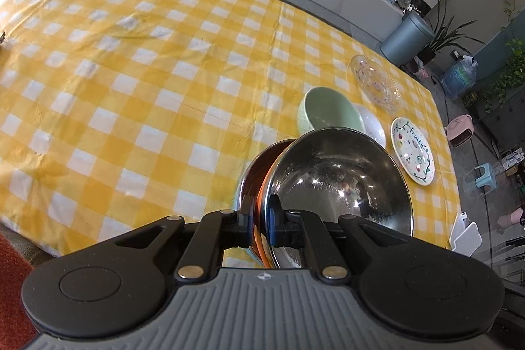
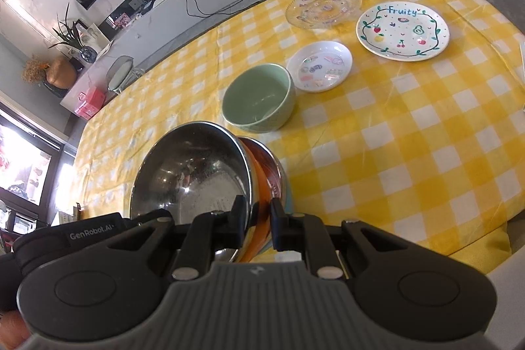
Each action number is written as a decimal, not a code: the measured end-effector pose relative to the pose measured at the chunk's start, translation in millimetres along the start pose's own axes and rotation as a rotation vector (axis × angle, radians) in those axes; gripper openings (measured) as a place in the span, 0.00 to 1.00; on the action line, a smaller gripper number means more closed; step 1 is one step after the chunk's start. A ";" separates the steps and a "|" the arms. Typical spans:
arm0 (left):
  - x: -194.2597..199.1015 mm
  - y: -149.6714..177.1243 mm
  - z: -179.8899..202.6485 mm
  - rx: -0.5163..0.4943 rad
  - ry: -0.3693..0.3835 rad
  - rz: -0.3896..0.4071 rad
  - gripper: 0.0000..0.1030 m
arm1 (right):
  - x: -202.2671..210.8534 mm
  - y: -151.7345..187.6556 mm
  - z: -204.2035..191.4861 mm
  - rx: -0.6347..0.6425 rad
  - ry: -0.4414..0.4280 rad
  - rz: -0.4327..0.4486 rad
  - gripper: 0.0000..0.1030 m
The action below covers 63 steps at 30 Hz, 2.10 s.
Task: Organize plates and bowls
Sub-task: 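Lower the orange-bottomed bowl into the blue-bottomed bowl with both grippers, then open both grippers and lift them off the stacked bowls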
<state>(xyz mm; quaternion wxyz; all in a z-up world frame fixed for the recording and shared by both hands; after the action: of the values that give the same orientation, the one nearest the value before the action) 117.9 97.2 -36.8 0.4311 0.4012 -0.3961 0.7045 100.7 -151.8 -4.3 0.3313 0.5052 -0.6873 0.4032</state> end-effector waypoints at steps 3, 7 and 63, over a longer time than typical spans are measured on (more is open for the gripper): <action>-1.7 -1.7 -1.4 0.003 -0.008 -0.002 0.09 | -5.0 -1.6 0.4 0.001 0.005 -0.008 0.13; -4.5 -4.5 -4.7 0.013 -0.019 -0.010 0.09 | -12.3 -4.3 -2.0 0.009 0.009 -0.020 0.12; 18.8 -34.7 14.7 -0.092 -0.038 0.092 0.19 | 1.0 -26.1 10.2 -0.014 -0.009 0.043 0.20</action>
<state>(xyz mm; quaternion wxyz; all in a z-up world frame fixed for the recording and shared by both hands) 147.6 100.3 -7.1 0.4088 0.3756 -0.4542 0.6968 125.1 -165.6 -2.3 0.3231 0.4898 -0.7022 0.4033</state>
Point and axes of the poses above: each gripper's, at about its wrist camera, not at the fingertips, and x roughly against the way its jaws point, z to its right, y to its underside, the point moved 4 cm from there along -x, roughly the way its jaws point, and after that the axes turned 13 degrees about -z, right-handed, at the moved point
